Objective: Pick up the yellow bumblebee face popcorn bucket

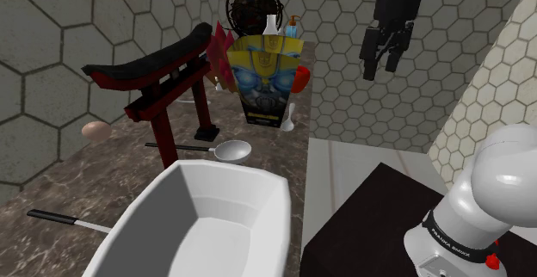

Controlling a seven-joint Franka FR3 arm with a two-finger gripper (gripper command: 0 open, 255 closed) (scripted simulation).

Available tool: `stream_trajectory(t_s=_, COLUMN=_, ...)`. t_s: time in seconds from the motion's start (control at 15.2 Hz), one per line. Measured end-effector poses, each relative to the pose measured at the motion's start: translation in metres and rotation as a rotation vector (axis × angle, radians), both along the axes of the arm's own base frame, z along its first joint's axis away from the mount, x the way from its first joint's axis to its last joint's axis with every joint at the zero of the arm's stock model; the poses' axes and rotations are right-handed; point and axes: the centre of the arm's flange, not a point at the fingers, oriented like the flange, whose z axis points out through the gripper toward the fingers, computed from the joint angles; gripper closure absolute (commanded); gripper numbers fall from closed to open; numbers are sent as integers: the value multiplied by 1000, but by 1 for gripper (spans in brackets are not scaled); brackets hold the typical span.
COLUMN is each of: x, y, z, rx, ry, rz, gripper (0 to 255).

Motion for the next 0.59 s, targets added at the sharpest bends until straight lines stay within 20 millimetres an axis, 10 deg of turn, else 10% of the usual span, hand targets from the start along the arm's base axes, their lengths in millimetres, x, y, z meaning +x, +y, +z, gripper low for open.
stream_trajectory(t_s=0.59, x=82, y=-27, z=11, rx=74, ry=-48, rz=10, gripper=0)
